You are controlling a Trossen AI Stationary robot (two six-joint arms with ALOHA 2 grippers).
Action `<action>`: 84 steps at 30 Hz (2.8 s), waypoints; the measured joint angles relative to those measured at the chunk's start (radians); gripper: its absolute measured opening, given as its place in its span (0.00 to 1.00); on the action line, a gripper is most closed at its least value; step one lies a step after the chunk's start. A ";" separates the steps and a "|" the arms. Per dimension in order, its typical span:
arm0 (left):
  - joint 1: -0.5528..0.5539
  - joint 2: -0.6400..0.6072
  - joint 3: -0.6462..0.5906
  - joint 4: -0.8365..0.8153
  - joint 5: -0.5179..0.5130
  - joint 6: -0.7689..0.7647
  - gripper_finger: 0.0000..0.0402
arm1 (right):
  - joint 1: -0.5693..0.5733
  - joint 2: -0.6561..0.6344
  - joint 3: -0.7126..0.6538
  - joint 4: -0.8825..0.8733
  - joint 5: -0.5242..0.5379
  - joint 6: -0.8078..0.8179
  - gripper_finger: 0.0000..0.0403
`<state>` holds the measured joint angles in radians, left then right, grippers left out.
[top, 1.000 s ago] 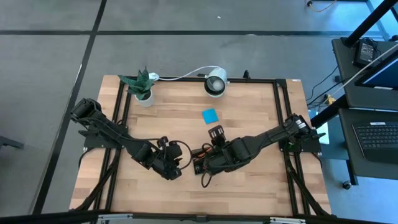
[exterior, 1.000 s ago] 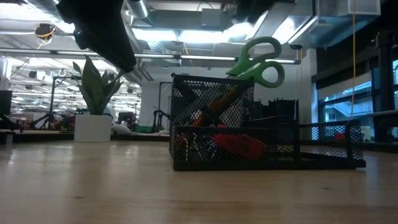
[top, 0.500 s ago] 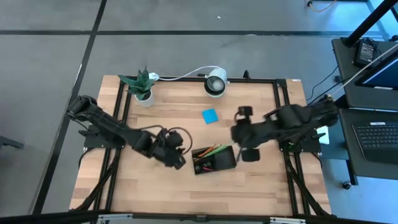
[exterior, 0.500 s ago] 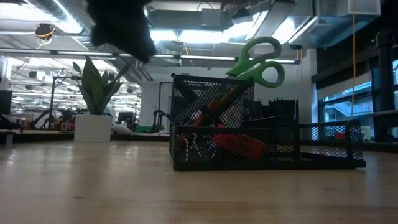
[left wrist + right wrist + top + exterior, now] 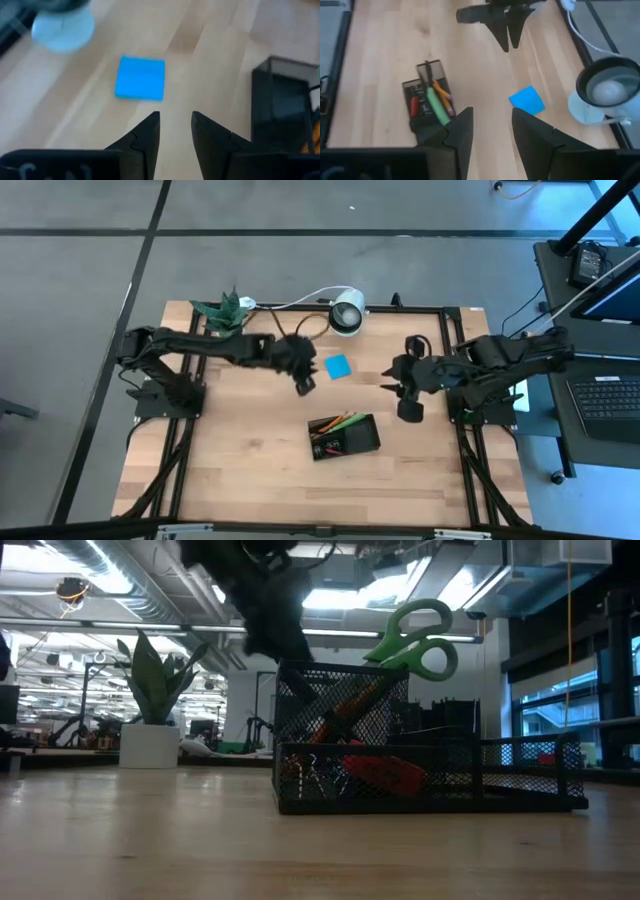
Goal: Pick and place office supplies into organizer
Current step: Put the sticky notes into the desk organizer
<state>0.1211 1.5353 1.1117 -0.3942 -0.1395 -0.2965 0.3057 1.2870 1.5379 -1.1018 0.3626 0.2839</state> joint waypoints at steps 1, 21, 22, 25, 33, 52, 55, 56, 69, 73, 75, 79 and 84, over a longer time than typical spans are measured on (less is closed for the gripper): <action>0.029 0.007 0.000 0.035 0.029 0.039 0.27 | -0.014 -0.007 -0.018 0.008 0.000 0.001 0.34; 0.223 0.389 -0.001 0.469 0.172 0.162 0.19 | -0.218 -0.012 -0.172 0.092 0.002 0.027 0.34; 0.222 0.402 -0.001 0.477 0.172 0.151 0.18 | -0.222 -0.012 -0.172 0.094 0.002 0.026 0.34; 0.220 0.433 0.000 0.487 0.164 0.138 0.16 | -0.223 -0.012 -0.172 0.097 0.002 0.027 0.34; 0.215 0.479 -0.001 0.476 0.157 0.135 0.13 | -0.223 -0.012 -0.171 0.100 0.002 0.029 0.34; -0.004 0.432 0.018 -0.041 0.012 0.090 0.05 | -0.204 -0.012 -0.171 0.086 -0.015 0.031 0.34; -0.102 0.421 0.018 -0.103 -0.033 0.021 0.05 | -0.164 -0.012 -0.171 0.086 -0.018 0.053 0.34; -0.132 0.418 0.018 -0.134 -0.053 -0.016 0.05 | -0.147 -0.012 -0.171 0.086 -0.018 0.057 0.34; -0.487 0.411 0.012 -0.469 -0.179 -0.594 0.05 | 0.085 -0.012 -0.171 0.088 -0.018 0.159 0.34; -0.599 0.410 0.010 -0.481 -0.177 -0.781 0.02 | 0.127 -0.012 -0.171 0.090 -0.018 0.184 0.34; -0.656 0.405 0.009 -0.472 -0.160 -0.868 0.01 | 0.141 -0.012 -0.171 0.095 -0.018 0.186 0.34; -0.764 0.404 0.038 -0.446 -0.099 -0.963 0.01 | 0.158 -0.012 -0.171 0.130 -0.017 0.186 0.34; -0.862 0.410 0.082 -0.374 -0.007 -0.970 0.01 | 0.158 -0.012 -0.171 0.180 -0.017 0.186 0.34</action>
<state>-0.7410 1.9456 1.1937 -0.7687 -0.1469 -1.2669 0.4637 1.2751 1.3670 -0.9215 0.3458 0.4698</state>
